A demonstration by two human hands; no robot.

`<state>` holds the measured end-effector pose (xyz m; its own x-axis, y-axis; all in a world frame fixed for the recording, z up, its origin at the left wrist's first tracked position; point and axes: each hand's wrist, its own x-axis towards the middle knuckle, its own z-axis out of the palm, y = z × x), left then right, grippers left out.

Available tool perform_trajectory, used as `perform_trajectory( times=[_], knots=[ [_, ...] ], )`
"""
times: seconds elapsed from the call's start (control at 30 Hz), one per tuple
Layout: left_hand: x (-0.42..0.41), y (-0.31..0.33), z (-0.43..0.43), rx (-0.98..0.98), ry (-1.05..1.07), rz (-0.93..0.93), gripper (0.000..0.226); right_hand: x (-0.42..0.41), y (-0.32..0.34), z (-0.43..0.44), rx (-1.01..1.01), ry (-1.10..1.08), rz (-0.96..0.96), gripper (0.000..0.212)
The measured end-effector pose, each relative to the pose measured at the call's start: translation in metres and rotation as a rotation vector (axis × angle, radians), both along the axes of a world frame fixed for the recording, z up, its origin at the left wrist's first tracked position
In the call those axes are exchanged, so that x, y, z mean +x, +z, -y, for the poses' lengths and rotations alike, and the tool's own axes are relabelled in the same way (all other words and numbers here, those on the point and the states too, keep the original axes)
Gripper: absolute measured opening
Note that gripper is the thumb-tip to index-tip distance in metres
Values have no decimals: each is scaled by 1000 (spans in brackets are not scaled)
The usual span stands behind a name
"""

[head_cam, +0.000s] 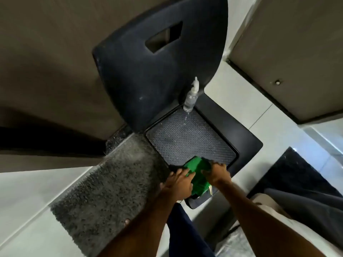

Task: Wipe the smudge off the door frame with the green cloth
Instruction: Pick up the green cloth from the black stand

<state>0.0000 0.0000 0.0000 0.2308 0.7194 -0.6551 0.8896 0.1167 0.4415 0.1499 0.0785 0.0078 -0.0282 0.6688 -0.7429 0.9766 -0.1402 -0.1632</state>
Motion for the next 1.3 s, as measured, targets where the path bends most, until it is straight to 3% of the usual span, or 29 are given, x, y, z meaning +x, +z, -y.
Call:
perform_trajectory(
  times=[0.23,0.33,0.43,0.5,0.53,0.7,0.77,0.87,1.0,1.13,1.2,1.3],
  knots=[
    [7,-27,21,-72,19,8,56,6,-23,8,-24,-177,8,55],
    [5,-14,14,49,241,109,61,7,-25,7,-73,-187,-44,56],
    [-5,-2,2,188,392,112,63,8,-26,4,-145,-237,-208,52],
    [-12,5,-6,128,408,89,79,8,-15,2,-202,-267,-343,33],
    [-17,11,-9,73,421,83,83,5,-6,1,-229,-260,-400,34],
    [-36,17,-5,-110,620,270,60,-15,27,-10,-309,-167,-600,38],
    [-49,19,-4,-91,711,353,52,-24,38,-14,-333,-188,-638,32],
    [-73,39,2,-45,865,530,23,-50,69,-15,-407,-180,-684,22],
    [-109,69,18,63,1017,586,18,-96,92,-12,-431,-185,-719,29],
    [-159,118,48,275,1158,584,19,-172,137,1,-310,-100,-794,7],
    [-182,143,64,434,1205,520,25,-211,162,8,-122,-78,-821,21],
    [-226,194,86,646,1253,397,62,-273,214,28,158,-90,-885,46]
  ],
)
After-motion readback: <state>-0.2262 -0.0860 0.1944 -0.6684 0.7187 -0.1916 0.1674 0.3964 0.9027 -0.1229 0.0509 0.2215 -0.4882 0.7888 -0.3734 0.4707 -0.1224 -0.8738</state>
